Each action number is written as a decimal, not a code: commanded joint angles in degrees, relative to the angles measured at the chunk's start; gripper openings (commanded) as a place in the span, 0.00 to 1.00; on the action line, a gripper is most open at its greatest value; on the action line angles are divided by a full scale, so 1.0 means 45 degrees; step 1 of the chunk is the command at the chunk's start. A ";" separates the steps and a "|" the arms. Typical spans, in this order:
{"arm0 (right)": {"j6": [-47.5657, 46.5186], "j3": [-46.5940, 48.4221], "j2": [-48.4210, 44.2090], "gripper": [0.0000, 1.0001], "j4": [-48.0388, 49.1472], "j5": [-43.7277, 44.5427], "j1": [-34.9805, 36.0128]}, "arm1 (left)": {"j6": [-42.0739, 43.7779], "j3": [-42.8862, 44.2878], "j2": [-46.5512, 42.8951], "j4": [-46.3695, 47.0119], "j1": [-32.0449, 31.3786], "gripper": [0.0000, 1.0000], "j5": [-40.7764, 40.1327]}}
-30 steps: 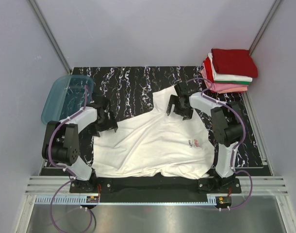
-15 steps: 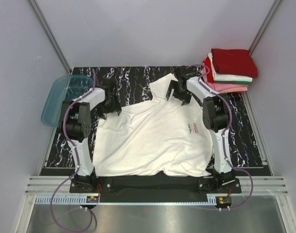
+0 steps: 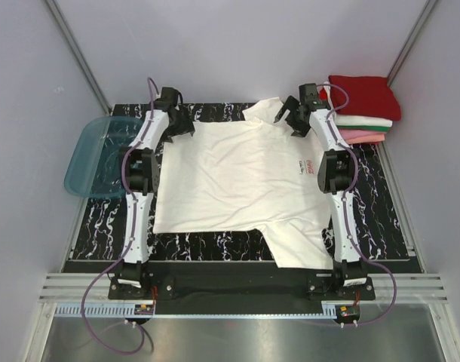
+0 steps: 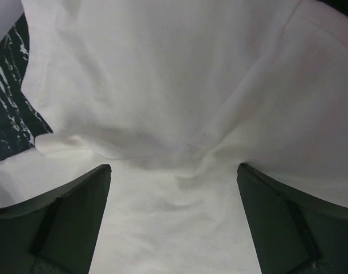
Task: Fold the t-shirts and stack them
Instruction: Flatten the tshirt out
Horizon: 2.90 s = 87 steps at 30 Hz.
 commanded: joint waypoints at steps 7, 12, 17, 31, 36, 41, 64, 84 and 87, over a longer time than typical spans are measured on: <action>0.0469 -0.1742 -0.1109 1.00 0.2207 -0.2172 -0.0033 | 0.0755 -0.0550 -0.2429 0.1988 0.0381 0.99 0.1525; 0.0040 -0.4012 -0.4120 1.00 0.2249 -0.2408 -0.0033 | 0.0639 -0.3557 -0.6912 0.1424 0.0187 0.99 0.1056; -0.0703 -0.7797 -0.8805 1.00 0.0827 -0.0561 -0.0033 | 0.0580 -0.9249 -1.1353 0.0293 -0.0398 0.99 0.0469; 0.3083 -2.1023 -2.1562 1.00 -0.0642 0.2943 0.2561 | -0.3497 -2.2405 -2.1201 0.1635 -0.1005 0.97 0.1720; 0.3300 -2.1593 -2.1625 1.00 -0.1150 0.2515 0.3462 | -0.4497 -2.3211 -2.1497 0.2143 -0.1143 0.99 0.0726; 0.3397 -2.1907 -2.2210 1.00 -0.1461 0.2786 0.3522 | -0.5045 -2.4088 -2.0718 0.3428 -0.1065 0.99 0.0021; 0.7420 -2.5071 -2.0398 0.93 -0.2208 0.3393 0.8634 | -0.3990 -2.5496 -1.8564 0.6774 0.1277 0.00 0.0801; 0.8104 -2.4173 -1.7115 0.76 -0.1230 0.4331 1.0140 | -0.4166 -2.5633 -1.9641 0.6557 0.2256 0.00 0.0371; 0.8337 -2.4892 -1.6626 0.74 0.0598 0.3358 1.0240 | -0.4128 -2.5672 -1.9700 0.6577 0.2256 0.00 0.0371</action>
